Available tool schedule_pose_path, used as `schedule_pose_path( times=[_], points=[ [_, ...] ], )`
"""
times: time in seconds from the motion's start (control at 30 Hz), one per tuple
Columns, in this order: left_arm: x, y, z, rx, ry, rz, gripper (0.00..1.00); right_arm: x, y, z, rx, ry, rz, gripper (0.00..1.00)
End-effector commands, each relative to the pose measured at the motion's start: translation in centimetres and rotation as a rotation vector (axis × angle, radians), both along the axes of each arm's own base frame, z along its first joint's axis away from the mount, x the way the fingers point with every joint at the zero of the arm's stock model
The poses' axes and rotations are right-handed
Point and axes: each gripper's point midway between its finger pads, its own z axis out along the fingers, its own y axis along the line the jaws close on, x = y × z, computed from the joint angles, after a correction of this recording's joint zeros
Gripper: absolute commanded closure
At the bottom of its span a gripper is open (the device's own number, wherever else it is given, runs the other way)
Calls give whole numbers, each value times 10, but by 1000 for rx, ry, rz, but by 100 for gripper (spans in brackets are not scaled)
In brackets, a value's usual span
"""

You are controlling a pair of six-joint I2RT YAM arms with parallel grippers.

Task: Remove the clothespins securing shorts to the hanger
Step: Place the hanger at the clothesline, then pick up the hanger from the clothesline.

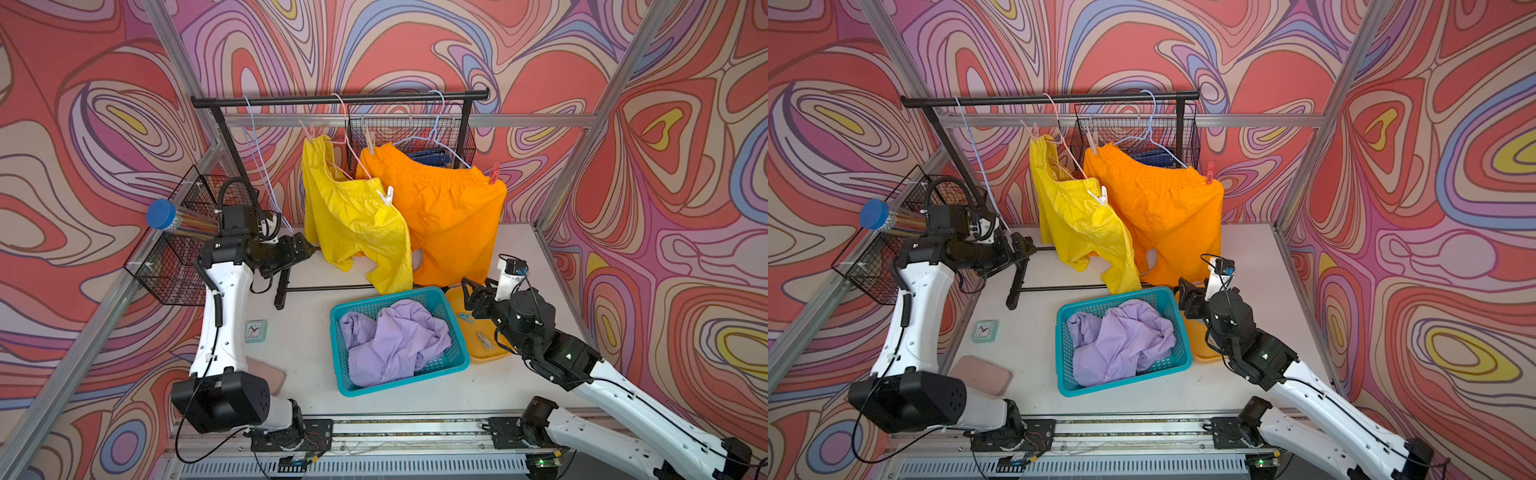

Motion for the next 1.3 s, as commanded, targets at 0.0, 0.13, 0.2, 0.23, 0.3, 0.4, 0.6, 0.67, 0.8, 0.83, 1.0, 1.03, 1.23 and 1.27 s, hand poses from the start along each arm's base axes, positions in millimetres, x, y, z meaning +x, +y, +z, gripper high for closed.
schedule_pose_path(
  times=[0.0, 0.13, 0.2, 0.23, 0.3, 0.4, 0.6, 0.67, 0.8, 0.83, 1.0, 1.03, 1.23, 1.27],
  points=[
    [-5, 3, 4, -8, -72, 49, 0, 0, 4, 14, 37, -17, 14, 29],
    [-27, 1, -7, -18, -100, 81, 0, -1, 6, 11, 53, 8, 21, 26],
    [-35, -5, -12, -57, -120, 88, 0, -1, 8, 6, 59, 31, 24, 25],
    [-39, -11, -13, -84, -138, 82, 0, -1, 10, 3, 63, 45, 28, 25],
    [-47, -21, -18, -99, -148, 68, 0, -2, 13, -5, 72, 75, 36, 24],
    [-60, -51, -20, -97, -174, -20, 0, -3, 18, -18, 84, 121, 50, 24],
    [-74, -108, -25, -73, -213, -142, 0, -10, 20, -41, 102, 199, 62, 23],
    [-76, -125, -23, -63, -228, -169, 0, -13, 19, -46, 106, 217, 65, 23],
    [-79, -170, -8, -9, -275, -258, 0, -20, 13, -58, 104, 245, 60, 22],
    [-78, -180, -2, 4, -287, -279, 0, -22, 11, -60, 103, 248, 55, 22],
    [-63, -225, 23, -25, -325, -342, 0, -29, 0, -61, 101, 239, 38, 22],
    [-58, -231, 29, -19, -337, -345, 0, -30, -2, -61, 96, 234, 35, 22],
    [-34, -264, 61, -41, -391, -337, 0, -33, -10, -59, 45, 215, 28, 20],
    [-31, -269, 67, -45, -404, -336, 0, -33, -11, -59, 34, 212, 27, 20]
  ],
)
